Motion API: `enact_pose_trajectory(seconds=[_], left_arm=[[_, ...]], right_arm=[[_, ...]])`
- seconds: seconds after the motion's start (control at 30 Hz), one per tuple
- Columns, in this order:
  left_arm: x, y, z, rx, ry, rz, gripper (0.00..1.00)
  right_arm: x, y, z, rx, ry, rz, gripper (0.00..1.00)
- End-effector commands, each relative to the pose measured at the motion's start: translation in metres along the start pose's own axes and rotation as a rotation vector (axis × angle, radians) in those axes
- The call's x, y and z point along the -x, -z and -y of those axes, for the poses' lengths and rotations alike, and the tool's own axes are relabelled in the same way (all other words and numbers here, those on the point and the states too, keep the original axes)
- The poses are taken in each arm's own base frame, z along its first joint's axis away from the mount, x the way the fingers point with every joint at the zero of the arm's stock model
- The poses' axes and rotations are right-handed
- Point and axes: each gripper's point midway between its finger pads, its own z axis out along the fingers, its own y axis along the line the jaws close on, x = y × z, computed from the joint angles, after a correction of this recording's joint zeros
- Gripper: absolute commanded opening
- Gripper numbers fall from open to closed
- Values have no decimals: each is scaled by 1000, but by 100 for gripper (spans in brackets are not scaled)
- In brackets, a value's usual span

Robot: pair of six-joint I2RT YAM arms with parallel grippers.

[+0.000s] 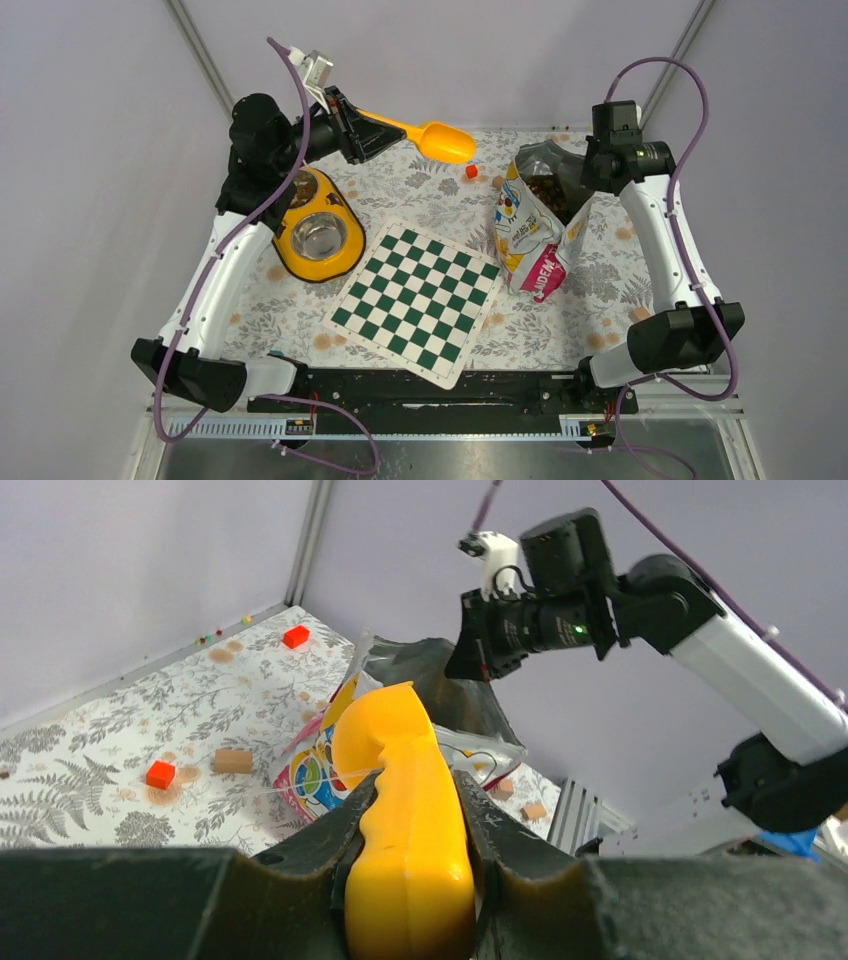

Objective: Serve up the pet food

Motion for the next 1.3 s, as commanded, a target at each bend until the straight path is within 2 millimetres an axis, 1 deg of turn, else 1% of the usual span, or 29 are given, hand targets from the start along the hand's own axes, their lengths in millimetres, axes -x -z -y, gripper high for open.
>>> enact_pose_trajectory(seconds=[0.0, 0.1, 0.2, 0.27, 0.3, 0.33, 0.37, 0.4, 0.5, 0.6, 0.67, 0.73, 0.8, 0.9, 1.0, 1.07, 1.17, 1.27], left_arm=[[23, -2, -9, 69, 60, 94, 0], [22, -8, -7, 36, 114, 99, 0], [21, -15, -3, -14, 162, 113, 0], [19, -21, 3, -49, 186, 112, 0], [16, -25, 5, -60, 194, 108, 0], [11, -30, 6, -69, 202, 98, 0], [5, -35, 7, -73, 216, 85, 0], [-2, -39, 6, -72, 234, 74, 0], [-29, -52, -1, -54, 292, 34, 0], [-56, -62, -17, -6, 351, -11, 0], [-77, -69, -24, 14, 352, -65, 0], [-102, -74, -41, 85, 325, -143, 0], [-121, -76, -54, 145, 326, -200, 0], [-137, -83, -68, 199, 374, -228, 0], [-154, -93, -84, 279, 441, -256, 0], [-166, -102, -89, 303, 475, -280, 0], [-187, -113, -97, 335, 517, -316, 0], [-208, -119, -109, 395, 544, -351, 0]], right_arm=[[19, 23, -17, 113, -73, 58, 0], [46, 45, -24, 138, -82, 163, 0], [73, 73, -31, 153, -77, 284, 0], [86, 91, -44, 207, -80, 347, 0], [88, 99, -53, 233, -73, 369, 0], [89, 102, -58, 241, -71, 378, 0], [87, 105, -68, 260, -58, 377, 0], [83, 105, -74, 267, -53, 370, 0], [69, 100, -92, 277, -29, 342, 0], [56, 94, -105, 265, 6, 311, 0], [51, 92, -115, 264, 45, 297, 0], [48, 90, -122, 258, 71, 287, 0], [45, 90, -130, 269, 90, 276, 0], [42, 88, -141, 263, 104, 274, 0], [39, 83, -148, 213, 93, 260, 0], [35, 82, -154, 192, 95, 237, 0], [30, 79, -169, 199, 81, 226, 0], [25, 76, -183, 206, 91, 221, 0]])
